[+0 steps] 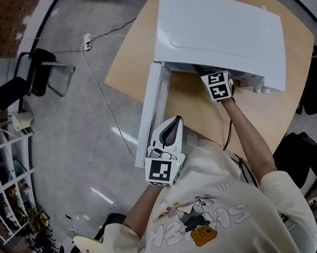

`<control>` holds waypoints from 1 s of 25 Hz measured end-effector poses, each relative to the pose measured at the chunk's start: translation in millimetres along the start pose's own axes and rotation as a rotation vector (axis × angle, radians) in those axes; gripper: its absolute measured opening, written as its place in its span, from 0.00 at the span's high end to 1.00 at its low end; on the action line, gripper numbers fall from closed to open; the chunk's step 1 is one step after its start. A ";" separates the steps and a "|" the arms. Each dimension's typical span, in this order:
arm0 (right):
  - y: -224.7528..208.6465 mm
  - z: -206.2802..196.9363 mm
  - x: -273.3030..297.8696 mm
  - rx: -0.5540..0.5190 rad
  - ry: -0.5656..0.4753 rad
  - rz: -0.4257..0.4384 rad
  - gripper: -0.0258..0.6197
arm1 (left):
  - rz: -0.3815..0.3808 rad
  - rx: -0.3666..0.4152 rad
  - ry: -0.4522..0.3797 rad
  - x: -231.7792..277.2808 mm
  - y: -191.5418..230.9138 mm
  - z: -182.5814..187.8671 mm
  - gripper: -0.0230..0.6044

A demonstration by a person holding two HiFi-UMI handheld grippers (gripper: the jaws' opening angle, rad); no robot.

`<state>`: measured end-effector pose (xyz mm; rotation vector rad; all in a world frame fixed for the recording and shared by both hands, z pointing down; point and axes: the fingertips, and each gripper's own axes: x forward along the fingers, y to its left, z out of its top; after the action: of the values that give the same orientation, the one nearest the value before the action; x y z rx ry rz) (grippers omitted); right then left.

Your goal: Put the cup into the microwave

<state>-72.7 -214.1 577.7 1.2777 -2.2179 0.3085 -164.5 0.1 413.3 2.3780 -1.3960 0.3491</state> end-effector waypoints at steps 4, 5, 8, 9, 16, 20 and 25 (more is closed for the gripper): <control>-0.3 8.5 3.7 0.038 -0.021 0.016 0.33 | -0.012 -0.009 -0.079 0.2 4.5 20.4 0.96; 0.3 8.4 4.0 0.046 -0.023 0.022 0.33 | -0.018 -0.009 -0.080 1.4 4.1 21.4 0.96; 1.0 10.8 1.9 0.039 -0.034 0.016 0.32 | -0.036 -0.010 -0.055 4.1 3.2 19.7 0.96; 0.8 12.8 -0.4 0.038 -0.044 0.012 0.30 | -0.039 -0.012 -0.064 5.0 3.2 22.0 0.96; 6.7 16.2 -39.2 0.048 -0.098 0.007 0.28 | -0.036 -0.007 -0.019 5.6 1.0 13.3 0.96; 12.1 12.4 -89.6 0.087 -0.144 -0.002 0.35 | -0.031 -0.017 -0.036 9.4 -0.2 14.6 0.96; 17.2 -7.3 -146.1 0.088 -0.122 -0.022 0.47 | -0.064 -0.027 -0.037 17.4 -14.3 12.2 0.96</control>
<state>-27.5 -96.2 501.9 1.4011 -2.3128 0.3309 -143.2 -12.4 406.4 2.4125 -1.3284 0.2686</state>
